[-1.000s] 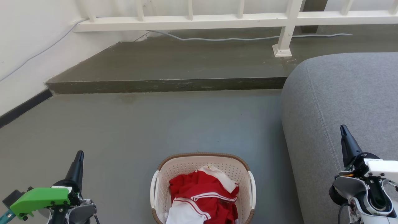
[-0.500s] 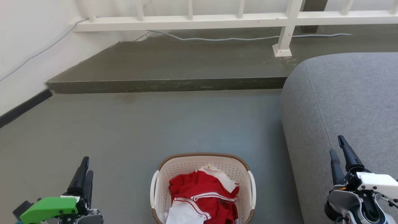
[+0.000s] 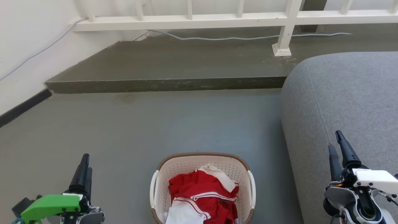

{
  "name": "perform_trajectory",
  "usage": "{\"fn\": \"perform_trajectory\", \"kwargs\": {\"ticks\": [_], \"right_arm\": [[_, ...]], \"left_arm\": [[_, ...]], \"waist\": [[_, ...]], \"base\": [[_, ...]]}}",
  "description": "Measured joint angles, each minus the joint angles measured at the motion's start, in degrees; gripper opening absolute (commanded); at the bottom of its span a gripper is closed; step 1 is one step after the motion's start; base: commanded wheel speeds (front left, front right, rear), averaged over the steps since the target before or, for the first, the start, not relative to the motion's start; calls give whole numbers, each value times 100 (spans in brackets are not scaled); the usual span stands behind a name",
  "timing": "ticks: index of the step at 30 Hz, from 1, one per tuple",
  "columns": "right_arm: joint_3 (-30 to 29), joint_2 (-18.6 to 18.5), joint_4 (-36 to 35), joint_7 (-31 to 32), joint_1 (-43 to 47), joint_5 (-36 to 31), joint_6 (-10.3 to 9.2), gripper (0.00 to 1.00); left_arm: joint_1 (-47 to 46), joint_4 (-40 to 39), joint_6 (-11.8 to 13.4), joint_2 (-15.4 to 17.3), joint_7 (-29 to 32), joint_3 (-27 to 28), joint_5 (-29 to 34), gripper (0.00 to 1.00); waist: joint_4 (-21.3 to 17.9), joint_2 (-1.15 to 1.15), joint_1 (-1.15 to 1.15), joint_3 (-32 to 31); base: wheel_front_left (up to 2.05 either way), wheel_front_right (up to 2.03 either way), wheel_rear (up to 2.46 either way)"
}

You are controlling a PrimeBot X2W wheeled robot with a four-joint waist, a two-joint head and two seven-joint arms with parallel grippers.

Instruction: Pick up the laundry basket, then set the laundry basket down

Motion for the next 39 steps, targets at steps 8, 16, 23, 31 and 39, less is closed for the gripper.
{"fn": "perform_trajectory", "kwargs": {"ticks": [8, 16, 23, 31, 39], "right_arm": [[271, -105, -125, -148, -10, -438, 0, 100], [645, -366, -188, -352, -108, -1184, 1, 100], [943, -456, -180, -495, -127, -1842, 3, 100], [1305, -635, -122, -662, -266, -2825, -62, 100], [1591, -650, -71, -821, -335, -3471, -212, 100]], "left_arm": [[-8, -121, 0, 100, -216, -210, 442, 100], [-28, -140, 0, 235, -388, -442, 1026, 100], [-70, -137, 0, 393, -530, -593, 1717, 100], [-153, -204, 51, 437, -697, -704, 2781, 100], [-182, -293, 146, 443, -871, -858, 3528, 100]], "waist": [[-11, 0, 0, 12], [-28, 0, 0, 20], [-43, 0, 0, 22], [-57, 0, 0, 28], [-72, 0, 0, 29]], "base": [[0, 0, 0], [0, 0, 0], [0, 0, 0], [0, 0, 0], [0, 0, 0]]}}
